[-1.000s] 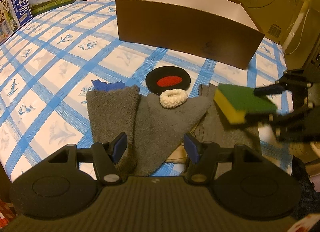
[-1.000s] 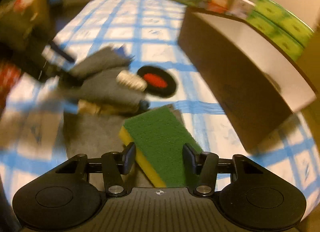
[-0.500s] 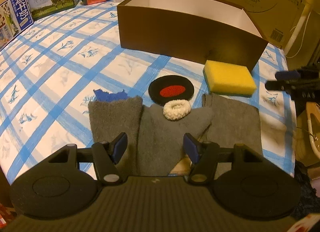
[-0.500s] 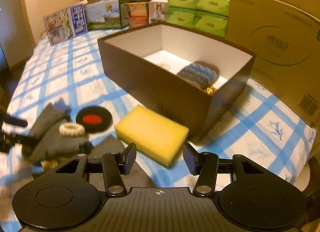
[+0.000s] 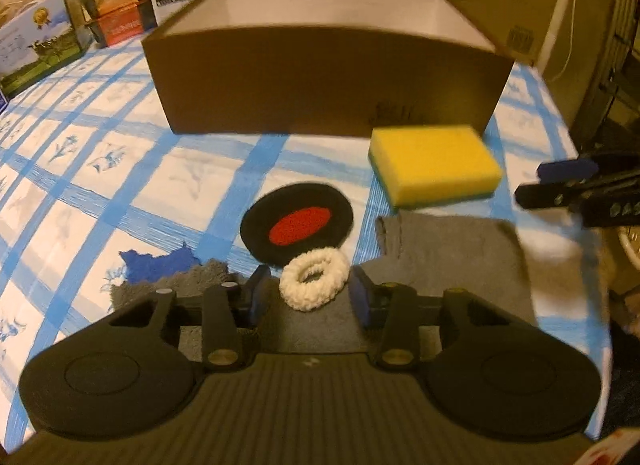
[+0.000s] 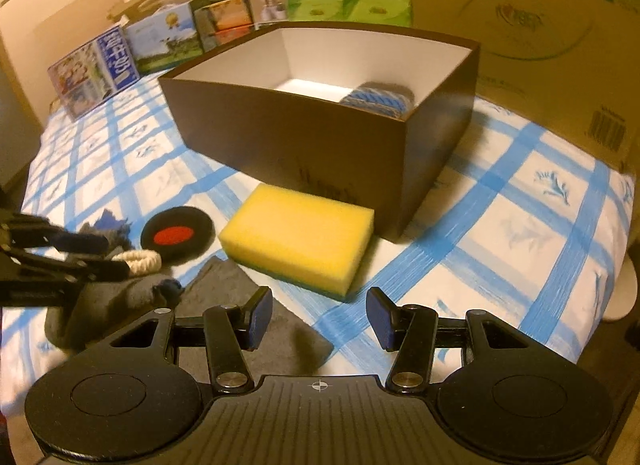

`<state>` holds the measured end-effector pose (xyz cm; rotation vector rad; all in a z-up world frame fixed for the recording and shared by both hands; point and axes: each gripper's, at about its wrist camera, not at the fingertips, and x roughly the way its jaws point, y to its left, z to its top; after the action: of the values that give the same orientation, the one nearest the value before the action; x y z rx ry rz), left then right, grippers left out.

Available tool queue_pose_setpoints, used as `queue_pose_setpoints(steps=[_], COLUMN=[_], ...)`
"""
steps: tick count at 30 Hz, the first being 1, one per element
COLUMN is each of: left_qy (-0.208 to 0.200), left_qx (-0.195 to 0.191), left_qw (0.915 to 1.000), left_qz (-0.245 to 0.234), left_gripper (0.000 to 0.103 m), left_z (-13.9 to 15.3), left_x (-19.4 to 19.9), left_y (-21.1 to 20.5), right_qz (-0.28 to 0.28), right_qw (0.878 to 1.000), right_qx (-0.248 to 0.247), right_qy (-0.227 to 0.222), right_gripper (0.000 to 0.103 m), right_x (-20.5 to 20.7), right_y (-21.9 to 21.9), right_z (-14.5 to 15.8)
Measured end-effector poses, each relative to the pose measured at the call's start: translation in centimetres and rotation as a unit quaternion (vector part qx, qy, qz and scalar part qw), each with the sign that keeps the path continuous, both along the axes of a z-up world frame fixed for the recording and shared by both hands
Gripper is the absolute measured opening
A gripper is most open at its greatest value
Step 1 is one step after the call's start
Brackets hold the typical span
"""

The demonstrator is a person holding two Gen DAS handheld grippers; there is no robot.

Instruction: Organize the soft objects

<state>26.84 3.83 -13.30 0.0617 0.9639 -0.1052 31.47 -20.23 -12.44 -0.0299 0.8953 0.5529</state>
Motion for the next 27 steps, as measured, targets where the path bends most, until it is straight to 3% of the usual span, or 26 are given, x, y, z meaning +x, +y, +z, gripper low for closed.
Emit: queue_pose_setpoints(steps=[2,5,14,22,24,25,27], left_qy=[0.007,0.004,-0.031,-0.027,-0.025,-0.025,-0.024], left_qx=[-0.005,-0.005,-0.038,-0.049,-0.052,-0.051,-0.052], left_qw=[0.9999,0.9999,0.9987,0.9977,0.9975,0.9975,0.9974], left_qz=[-0.011,-0.014,0.011,0.037,0.041,0.042,0.044], left_gripper=[0.033,0.018,0.015,0.015,0.016,0.016,0.016], left_z=[-0.9,-1.5,0.7,0.8,0.8,0.8,0.8], left_x=[0.2,0.0,-0.6,-0.2,-0.1,-0.2,-0.2], left_y=[0.0,0.1,1.2,1.7,1.8,1.8,1.8], right_qz=[-0.007,-0.014,-0.010,0.018,0.024,0.030,0.034], right_qw=[1.000,1.000,1.000,0.998,0.997,0.996,0.996], right_qx=[0.005,0.011,0.005,-0.034,-0.038,-0.038,-0.045], right_qy=[0.003,0.006,-0.012,-0.058,-0.067,-0.069,-0.074], right_gripper=[0.052,0.052,0.060,0.059,0.046,0.034,0.030], right_x=[0.1,0.1,0.1,1.0,1.2,1.3,1.3], right_y=[0.0,0.0,1.0,2.1,2.3,2.4,2.7], right_z=[-0.1,-0.3,-1.0,-3.1,-3.6,-3.9,-4.2])
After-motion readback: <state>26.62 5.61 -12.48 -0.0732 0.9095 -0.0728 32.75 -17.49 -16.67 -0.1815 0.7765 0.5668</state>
